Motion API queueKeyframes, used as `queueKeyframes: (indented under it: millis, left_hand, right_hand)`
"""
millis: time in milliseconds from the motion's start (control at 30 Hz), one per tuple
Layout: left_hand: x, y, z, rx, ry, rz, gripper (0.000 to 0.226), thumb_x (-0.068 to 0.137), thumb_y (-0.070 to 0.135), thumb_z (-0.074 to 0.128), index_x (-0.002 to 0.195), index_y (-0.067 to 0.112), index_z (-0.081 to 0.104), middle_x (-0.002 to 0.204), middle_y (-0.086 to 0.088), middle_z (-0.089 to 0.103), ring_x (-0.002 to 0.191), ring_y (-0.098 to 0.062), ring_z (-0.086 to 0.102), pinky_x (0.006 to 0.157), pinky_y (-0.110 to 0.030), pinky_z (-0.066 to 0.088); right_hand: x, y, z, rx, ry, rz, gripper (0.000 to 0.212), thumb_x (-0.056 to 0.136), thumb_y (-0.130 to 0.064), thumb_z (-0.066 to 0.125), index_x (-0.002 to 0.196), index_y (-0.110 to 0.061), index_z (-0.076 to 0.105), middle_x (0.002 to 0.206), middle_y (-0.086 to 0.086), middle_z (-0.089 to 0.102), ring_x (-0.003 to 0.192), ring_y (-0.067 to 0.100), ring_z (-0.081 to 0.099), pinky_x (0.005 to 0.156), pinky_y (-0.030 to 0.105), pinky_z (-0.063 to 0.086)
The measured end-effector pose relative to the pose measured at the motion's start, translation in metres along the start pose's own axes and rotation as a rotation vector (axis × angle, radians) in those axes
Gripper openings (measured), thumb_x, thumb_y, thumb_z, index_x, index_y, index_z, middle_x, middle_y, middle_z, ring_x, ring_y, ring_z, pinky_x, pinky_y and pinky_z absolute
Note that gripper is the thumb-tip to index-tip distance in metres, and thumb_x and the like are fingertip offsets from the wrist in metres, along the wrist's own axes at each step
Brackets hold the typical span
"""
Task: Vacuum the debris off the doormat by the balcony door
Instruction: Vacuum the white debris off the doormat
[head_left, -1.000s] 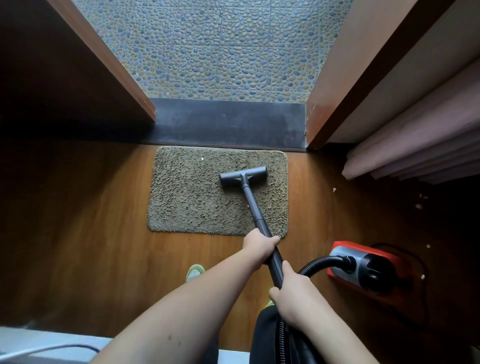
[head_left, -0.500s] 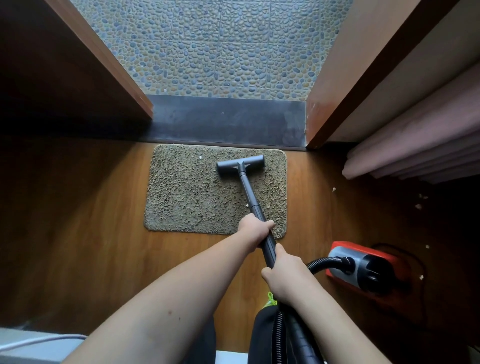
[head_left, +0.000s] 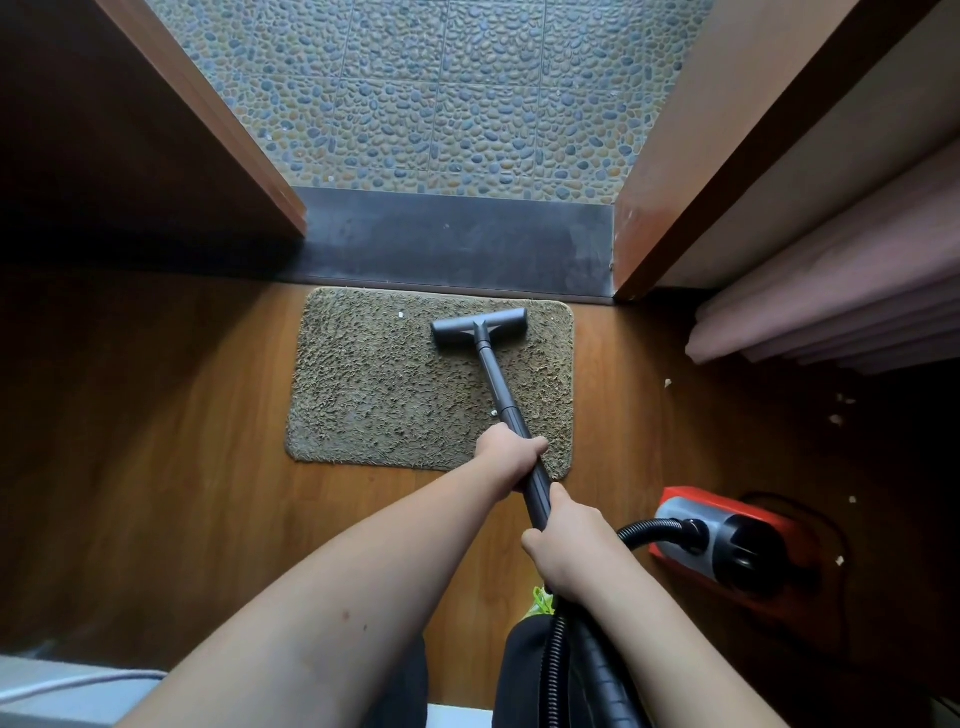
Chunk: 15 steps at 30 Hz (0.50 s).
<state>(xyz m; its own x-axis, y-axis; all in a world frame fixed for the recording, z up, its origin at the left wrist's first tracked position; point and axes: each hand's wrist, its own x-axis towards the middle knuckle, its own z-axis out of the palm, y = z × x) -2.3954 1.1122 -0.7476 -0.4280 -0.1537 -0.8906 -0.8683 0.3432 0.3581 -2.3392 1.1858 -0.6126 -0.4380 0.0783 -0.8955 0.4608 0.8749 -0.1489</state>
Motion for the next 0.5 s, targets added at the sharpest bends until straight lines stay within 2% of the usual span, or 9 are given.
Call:
queueKeyframes:
  millis: [133,233,367,500]
  left_hand:
    - [-0.004,-0.002,0.005,0.004,-0.010,-0.001,0.033,0.081,0.026,0.069,0.105,0.011,0.053,0.105,-0.014,0.063,0.087,-0.031,0.067,0.064,-0.040,0.061]
    - [-0.007,-0.005,0.006,0.009,-0.017,-0.004,0.033,0.080,0.028,0.069,0.104,0.012,0.053,0.106,-0.013,0.063,0.087,-0.030,0.067,0.067,-0.042,0.061]
    - [-0.007,-0.008,0.000,-0.001,-0.023,0.001,0.034,0.083,0.029,0.070,0.104,0.014,0.049,0.107,-0.012,0.062,0.087,-0.028,0.065,0.055,-0.035,0.057]
    - [-0.003,-0.011,-0.014,-0.005,-0.014,0.010,0.040,0.083,0.030,0.071,0.113,0.009,0.055,0.107,-0.013,0.063,0.083,-0.027,0.063,0.045,-0.028,0.048]
  right_hand:
    - [-0.002,0.005,0.001,-0.021,-0.004,0.012,0.051,0.092,-0.026,0.045,0.139,-0.015,0.031,0.123,0.012,0.057,0.107,0.030,0.058,0.088,0.036,0.047]
    - [-0.006,0.007,0.003,-0.027,-0.003,0.020,0.054,0.091,-0.027,0.045,0.142,-0.015,0.029,0.125,0.012,0.057,0.110,0.031,0.058,0.087,0.034,0.046]
    - [-0.009,0.001,0.006,-0.025,-0.003,0.002,0.053,0.091,-0.027,0.045,0.140,-0.015,0.031,0.124,0.012,0.058,0.111,0.031,0.058,0.093,0.037,0.046]
    - [-0.007,-0.013,0.010,-0.015,-0.010,-0.012,0.055,0.092,-0.026,0.045,0.143,-0.014,0.029,0.127,0.013,0.056,0.112,0.031,0.057,0.087,0.033,0.046]
